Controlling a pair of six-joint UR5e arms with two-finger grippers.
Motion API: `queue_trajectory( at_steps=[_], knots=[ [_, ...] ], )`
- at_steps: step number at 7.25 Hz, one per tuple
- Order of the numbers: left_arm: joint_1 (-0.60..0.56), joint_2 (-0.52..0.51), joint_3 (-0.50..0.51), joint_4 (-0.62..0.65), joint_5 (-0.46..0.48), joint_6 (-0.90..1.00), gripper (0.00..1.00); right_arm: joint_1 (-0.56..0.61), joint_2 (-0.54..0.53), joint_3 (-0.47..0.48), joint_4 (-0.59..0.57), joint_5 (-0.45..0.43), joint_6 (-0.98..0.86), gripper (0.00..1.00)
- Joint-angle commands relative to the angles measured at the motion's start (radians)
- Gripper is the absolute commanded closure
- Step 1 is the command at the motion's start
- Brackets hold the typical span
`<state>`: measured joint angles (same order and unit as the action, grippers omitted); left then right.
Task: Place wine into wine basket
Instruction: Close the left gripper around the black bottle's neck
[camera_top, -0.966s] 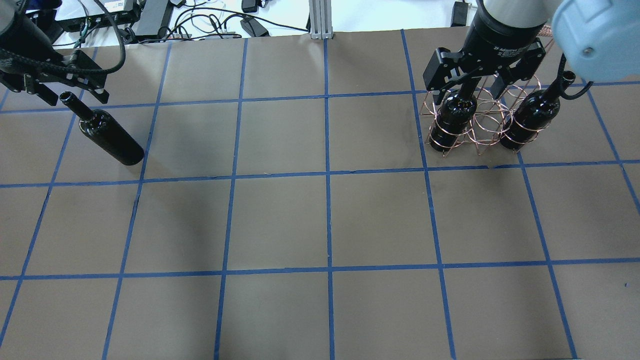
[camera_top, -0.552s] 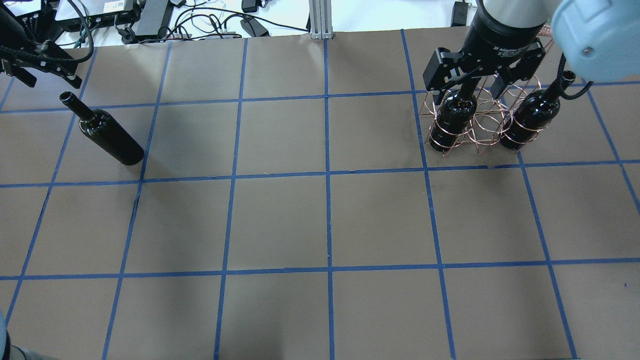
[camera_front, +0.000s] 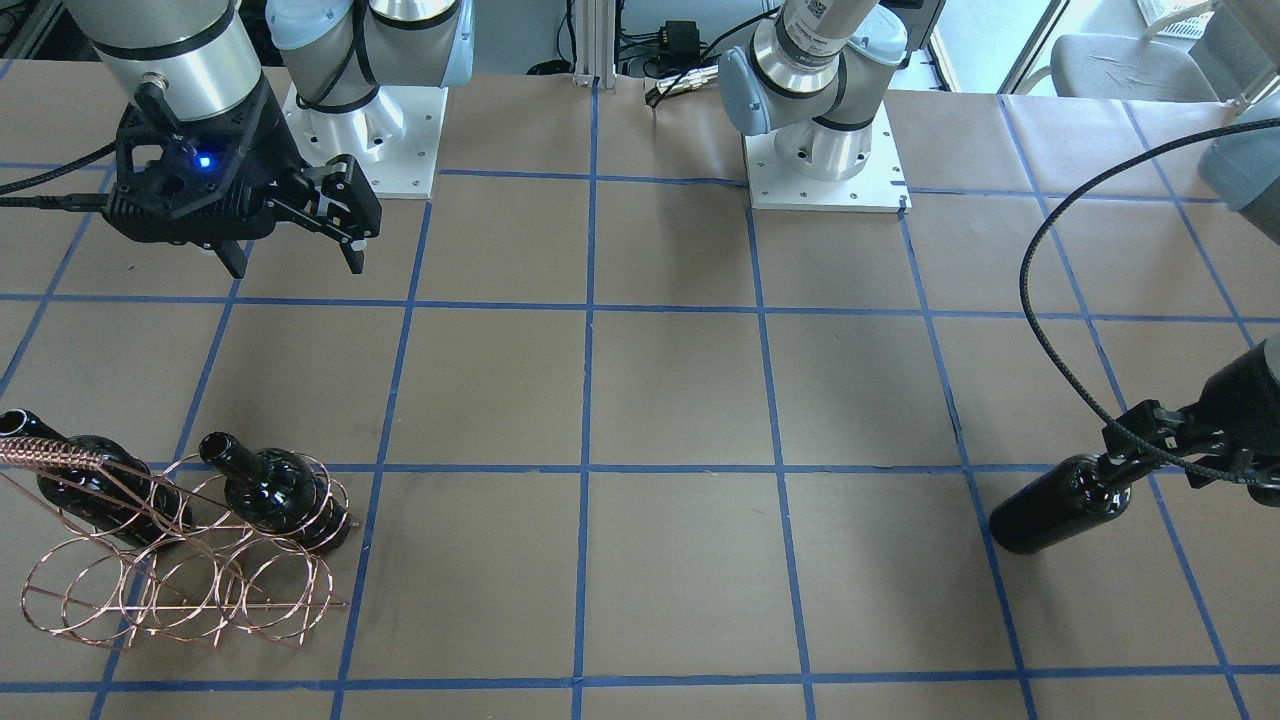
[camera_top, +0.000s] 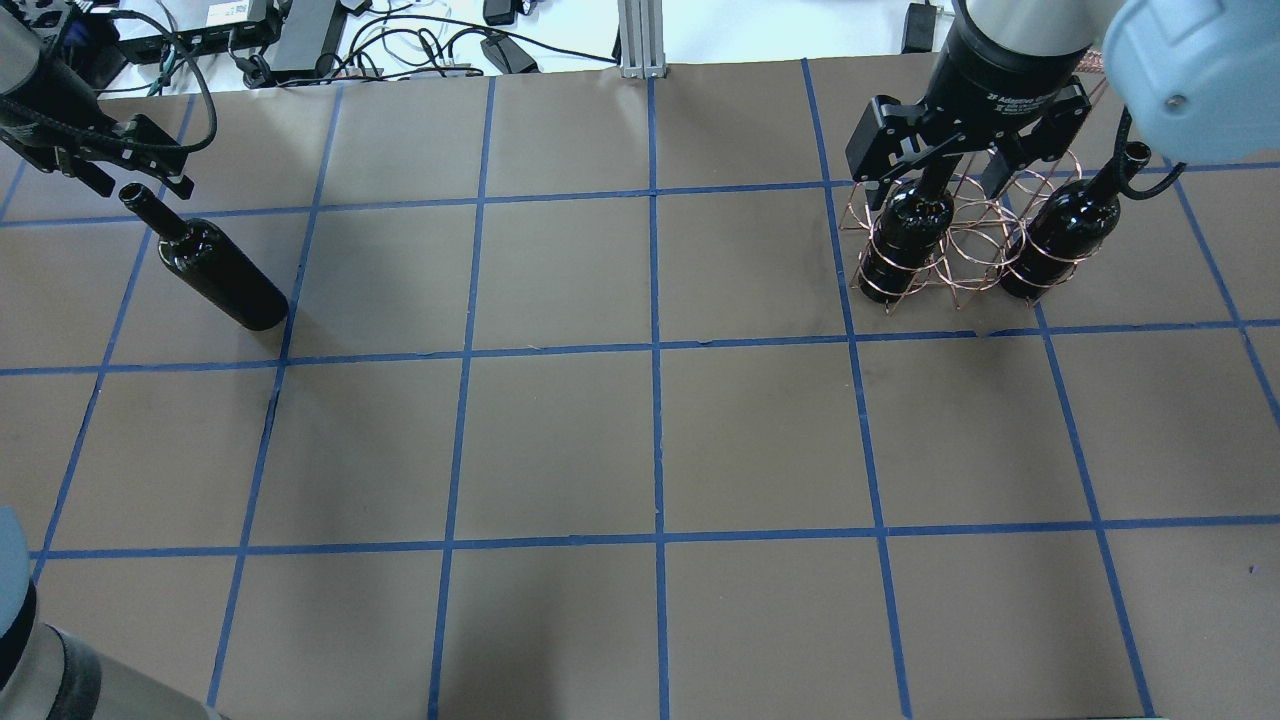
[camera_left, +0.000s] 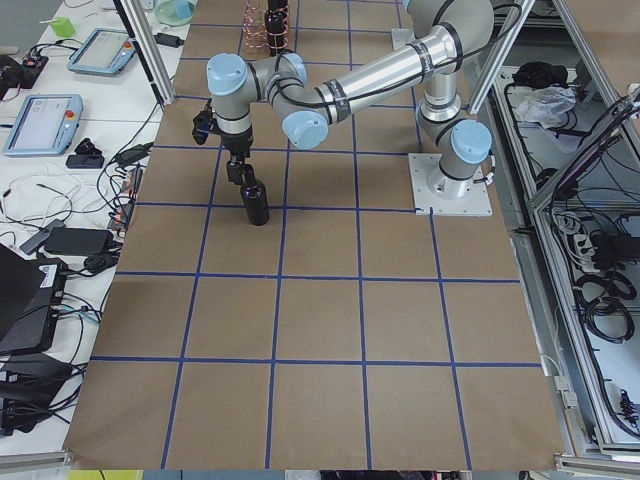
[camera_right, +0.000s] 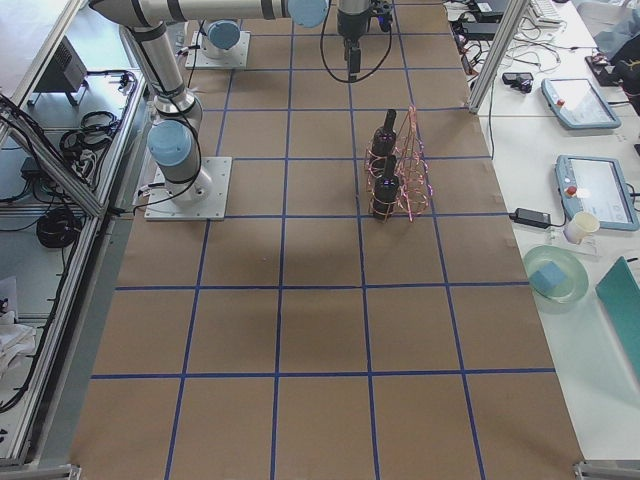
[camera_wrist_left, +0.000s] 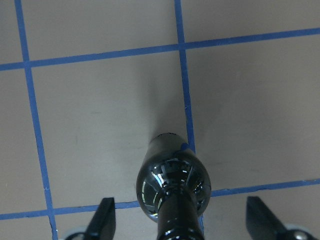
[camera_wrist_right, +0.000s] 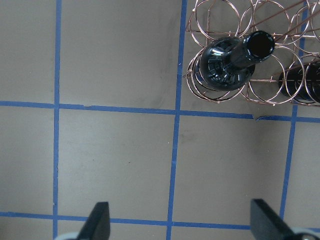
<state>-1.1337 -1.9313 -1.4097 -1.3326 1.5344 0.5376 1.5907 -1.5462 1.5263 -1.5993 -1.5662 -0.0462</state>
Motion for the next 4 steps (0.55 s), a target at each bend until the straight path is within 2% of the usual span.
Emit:
queue_trajectory(
  at_steps=[1, 2, 4],
  knots=[
    [0.000, -0.014, -0.015, 0.001, 0.006, -0.001, 0.17, 0.000, 0.000, 0.000, -0.001, 0.002, 0.000, 0.00],
    [0.000, -0.015, -0.018, 0.001, 0.003, -0.005, 0.32, 0.000, 0.000, 0.000, -0.001, 0.002, 0.000, 0.00],
    [0.000, -0.014, -0.029, -0.007, 0.012, 0.001, 0.35, 0.000, 0.000, 0.000, -0.001, 0.002, 0.000, 0.00]
  ],
)
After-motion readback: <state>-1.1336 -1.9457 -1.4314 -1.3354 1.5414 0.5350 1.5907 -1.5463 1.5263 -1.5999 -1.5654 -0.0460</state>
